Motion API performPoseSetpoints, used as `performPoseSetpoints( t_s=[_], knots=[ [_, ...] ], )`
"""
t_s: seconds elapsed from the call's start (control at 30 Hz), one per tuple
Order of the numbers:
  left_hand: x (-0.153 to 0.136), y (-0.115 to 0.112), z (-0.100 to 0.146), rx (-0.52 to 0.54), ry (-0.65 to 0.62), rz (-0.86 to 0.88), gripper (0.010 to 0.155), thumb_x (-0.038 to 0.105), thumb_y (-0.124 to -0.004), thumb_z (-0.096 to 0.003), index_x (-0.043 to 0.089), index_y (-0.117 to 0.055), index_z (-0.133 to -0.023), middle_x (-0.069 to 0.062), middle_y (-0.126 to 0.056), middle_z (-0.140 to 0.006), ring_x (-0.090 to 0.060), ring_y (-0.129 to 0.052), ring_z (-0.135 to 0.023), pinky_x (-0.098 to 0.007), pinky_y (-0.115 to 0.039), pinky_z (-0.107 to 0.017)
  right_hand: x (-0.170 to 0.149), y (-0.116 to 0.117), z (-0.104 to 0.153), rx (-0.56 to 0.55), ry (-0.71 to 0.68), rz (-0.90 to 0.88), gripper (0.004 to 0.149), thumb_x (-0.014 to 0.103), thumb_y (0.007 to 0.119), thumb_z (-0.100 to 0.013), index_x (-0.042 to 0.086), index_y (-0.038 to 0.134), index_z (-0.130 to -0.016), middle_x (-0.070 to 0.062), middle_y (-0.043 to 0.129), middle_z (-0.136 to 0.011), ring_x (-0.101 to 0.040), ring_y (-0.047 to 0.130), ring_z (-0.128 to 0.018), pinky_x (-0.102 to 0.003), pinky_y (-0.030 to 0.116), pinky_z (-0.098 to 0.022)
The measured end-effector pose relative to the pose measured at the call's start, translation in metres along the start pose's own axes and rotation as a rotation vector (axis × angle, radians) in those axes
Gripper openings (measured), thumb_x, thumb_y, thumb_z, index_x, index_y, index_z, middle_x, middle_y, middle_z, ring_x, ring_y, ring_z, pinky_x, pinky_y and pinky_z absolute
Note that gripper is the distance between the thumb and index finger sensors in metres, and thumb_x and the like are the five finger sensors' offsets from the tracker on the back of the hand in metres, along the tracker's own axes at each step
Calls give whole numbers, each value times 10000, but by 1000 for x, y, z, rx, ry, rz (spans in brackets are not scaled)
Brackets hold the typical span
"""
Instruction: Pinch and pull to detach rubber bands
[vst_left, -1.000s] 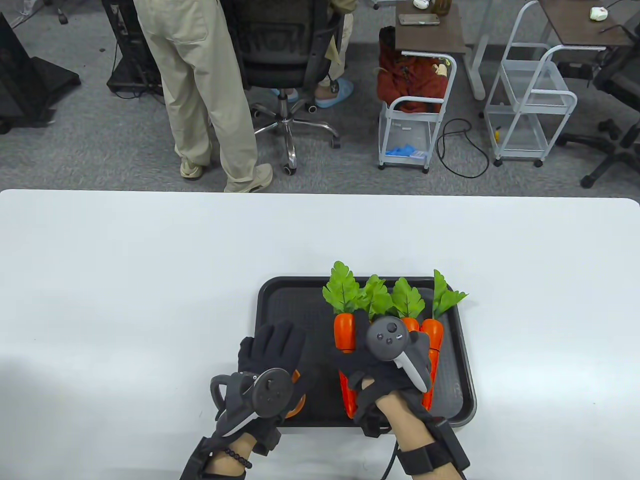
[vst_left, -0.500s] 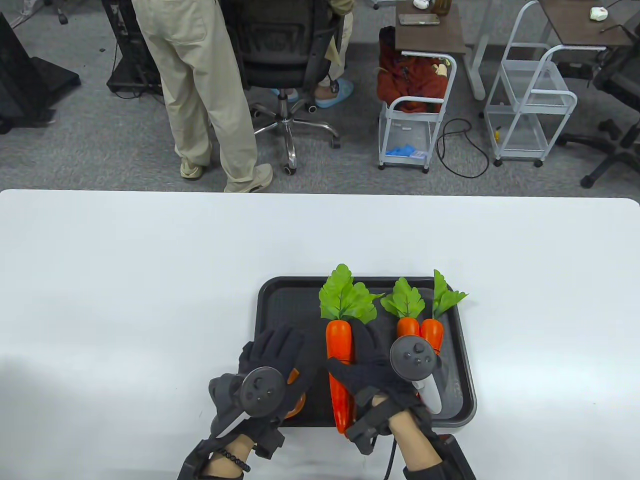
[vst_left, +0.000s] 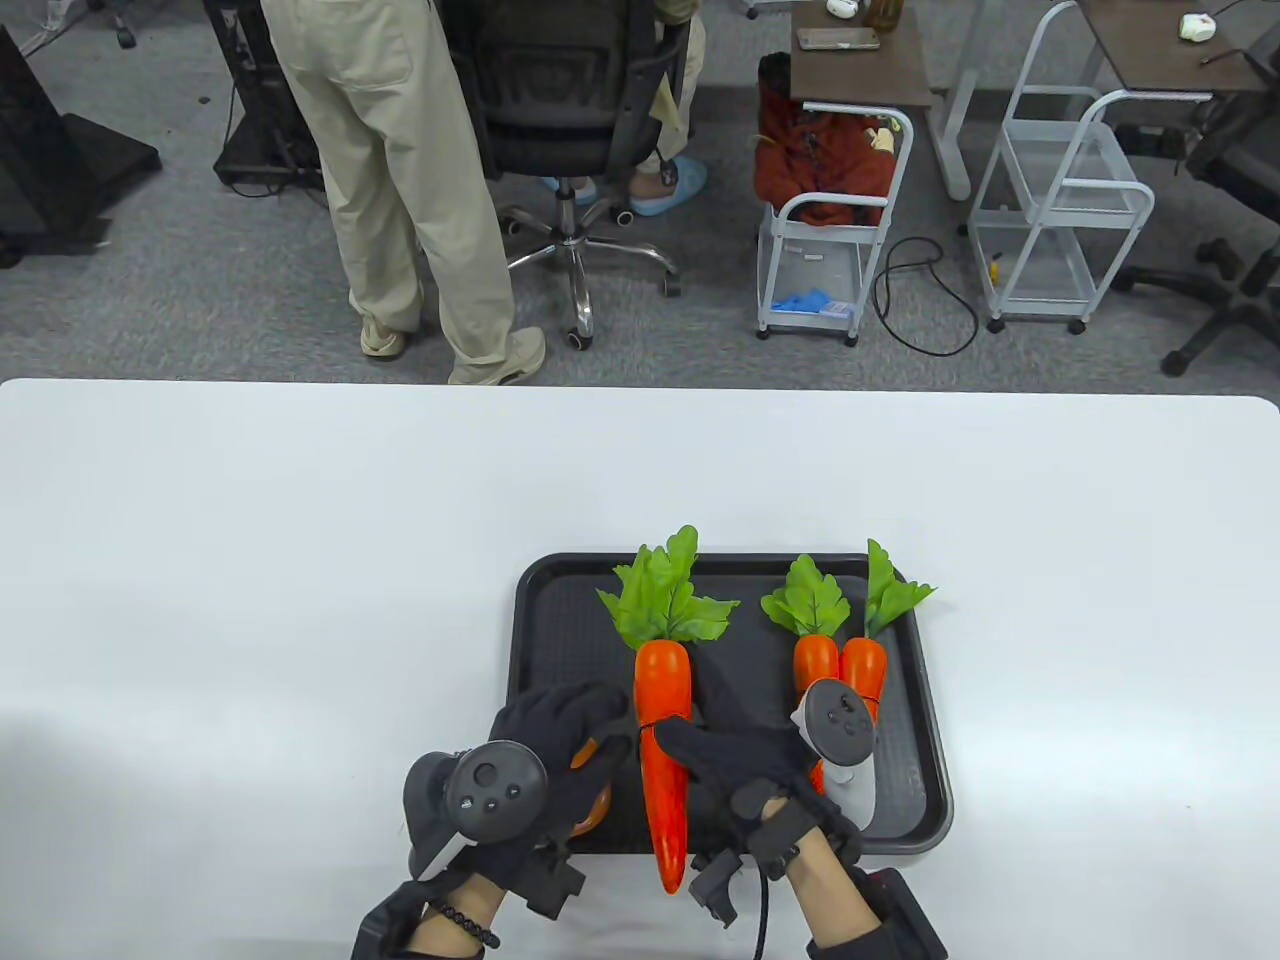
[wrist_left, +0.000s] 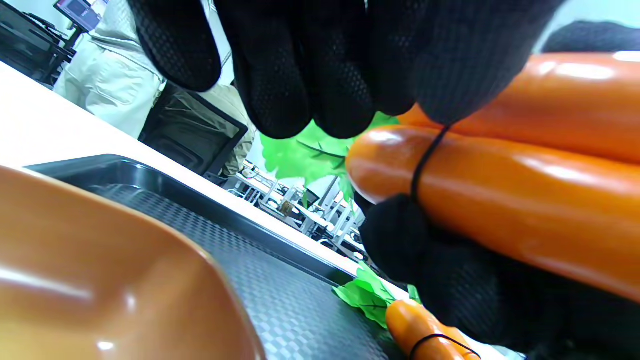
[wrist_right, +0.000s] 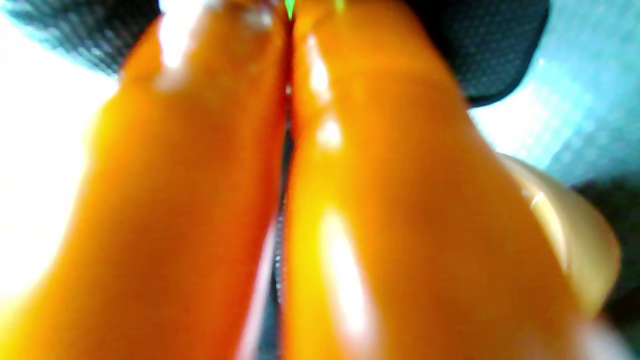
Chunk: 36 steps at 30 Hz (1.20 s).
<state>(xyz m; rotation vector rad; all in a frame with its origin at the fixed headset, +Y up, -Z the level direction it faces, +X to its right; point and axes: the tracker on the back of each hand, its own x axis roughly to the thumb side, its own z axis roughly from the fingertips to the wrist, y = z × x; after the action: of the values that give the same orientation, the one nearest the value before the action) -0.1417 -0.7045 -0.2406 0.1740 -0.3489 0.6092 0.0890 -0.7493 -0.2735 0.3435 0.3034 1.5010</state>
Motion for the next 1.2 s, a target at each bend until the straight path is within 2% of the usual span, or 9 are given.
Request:
performPoseSetpoints(
  t_s=[0.2,0.33,0.43,0.47,0.6,1.2],
  knots=[
    [4,0,2,40,-37,53,403,476,-805,-489,395,-820,-884,69,-980,-907,-221,-974,-856,-576,-753,-701,-1,4,0,35,-22,-41,930,611,810,-479,169,273,-1096,-305,231,-1088,-571,842,-754,-563,814,-485],
    [8,0,4,74,-61,14,373,460,-802,-496,378,-833,-858,63,-1001,-850,-211,-992,-808,-551,-777,-684,-2,6,0,22,-29,-73,928,594,823,-476,184,269,-1097,-296,220,-1092,-582,818,-781,-592,800,-496],
    [11,0,4,66,-81,5,374,454,-794,-496,376,-830,-860,59,-998,-852,-213,-987,-812,-554,-774,-685,-6,4,0,32,2,-113,916,619,811,-484,206,276,-1103,-278,228,-1102,-565,787,-829,-619,782,-511],
    [12,-1,4,58,-96,-3,374,453,-794,-494,379,-830,-859,62,-998,-855,-211,-986,-817,-556,-772,-687,-8,3,1,18,12,-130,914,647,799,-486,206,295,-1107,-269,254,-1107,-560,793,-827,-620,781,-515],
    [22,-5,5,43,-160,-82,373,453,-792,-490,383,-830,-854,65,-1000,-850,-210,-989,-815,-555,-775,-687,-13,0,1,-25,43,-228,875,645,812,-482,244,354,-1109,-249,305,-1113,-574,800,-806,-637,764,-516],
    [37,-9,8,15,-231,-159,364,465,-807,-474,378,-856,-824,66,-1039,-799,-201,-1025,-762,-537,-808,-658,-11,-16,1,-103,-46,-275,847,597,799,-505,258,308,-1106,-263,228,-1102,-601,755,-826,-658,698,-566]
  ],
)
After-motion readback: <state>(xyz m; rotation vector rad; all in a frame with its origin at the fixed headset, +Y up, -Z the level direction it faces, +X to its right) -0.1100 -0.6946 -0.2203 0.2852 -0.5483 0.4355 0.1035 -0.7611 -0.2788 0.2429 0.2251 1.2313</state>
